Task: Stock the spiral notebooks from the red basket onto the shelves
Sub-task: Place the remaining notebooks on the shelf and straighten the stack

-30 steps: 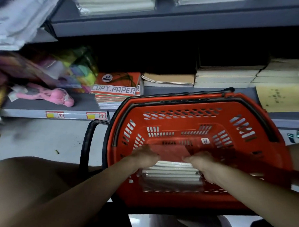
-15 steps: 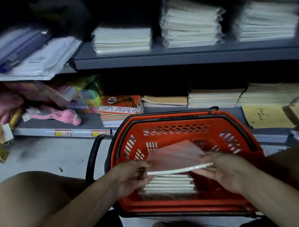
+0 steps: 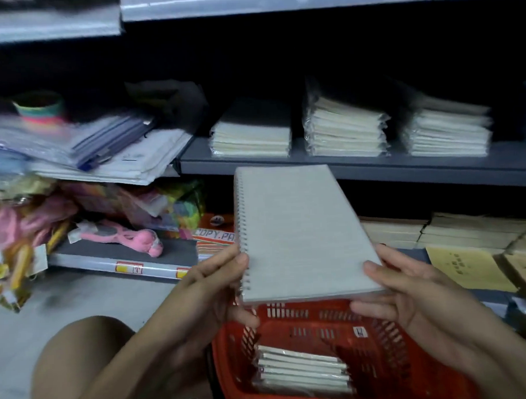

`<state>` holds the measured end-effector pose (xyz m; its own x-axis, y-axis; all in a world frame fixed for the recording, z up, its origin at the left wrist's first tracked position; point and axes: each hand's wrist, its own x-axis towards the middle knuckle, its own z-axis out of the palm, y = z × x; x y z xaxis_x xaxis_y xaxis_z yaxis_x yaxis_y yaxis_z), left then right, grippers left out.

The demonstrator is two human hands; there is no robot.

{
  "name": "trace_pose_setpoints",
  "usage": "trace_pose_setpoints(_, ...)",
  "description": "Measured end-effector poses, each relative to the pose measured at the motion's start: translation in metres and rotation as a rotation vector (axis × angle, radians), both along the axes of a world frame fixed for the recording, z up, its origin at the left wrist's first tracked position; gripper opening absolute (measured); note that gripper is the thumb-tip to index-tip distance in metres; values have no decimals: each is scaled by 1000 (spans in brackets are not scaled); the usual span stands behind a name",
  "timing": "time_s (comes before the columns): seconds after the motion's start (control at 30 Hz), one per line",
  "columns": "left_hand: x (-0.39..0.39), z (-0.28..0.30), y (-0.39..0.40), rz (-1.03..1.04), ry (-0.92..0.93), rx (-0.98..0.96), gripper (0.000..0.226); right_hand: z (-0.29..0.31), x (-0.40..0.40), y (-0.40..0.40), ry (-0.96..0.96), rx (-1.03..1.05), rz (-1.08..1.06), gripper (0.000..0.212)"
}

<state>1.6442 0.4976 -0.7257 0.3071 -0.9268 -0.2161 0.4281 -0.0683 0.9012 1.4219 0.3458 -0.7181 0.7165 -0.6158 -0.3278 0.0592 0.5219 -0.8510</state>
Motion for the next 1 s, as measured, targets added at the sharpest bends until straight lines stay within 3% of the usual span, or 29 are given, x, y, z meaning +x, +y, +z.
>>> trace_pose_setpoints(0.2, 2, 7, -23, 434, -77, -166, 36, 13, 39, -11, -63, -216, -103, 41)
trace_pose_setpoints(0.33, 14, 6, -34, 561, -91, -205, 37, 15, 60, -15, -84, -271, -159, 37)
trace_pose_setpoints(0.53, 29, -4, -35, 589, -191, -207, 32, 0, 73, -18, -99, -247, -185, 39)
trace_pose_setpoints(0.8, 76, -6, -51, 518, -264, -146, 44, -9, 108, -35, -115, -215, -167, 48)
trace_pose_setpoints(1.0, 132, 15, -101, 476, -112, -172, 26, 13, 162, -70, -146, -128, -202, 35)
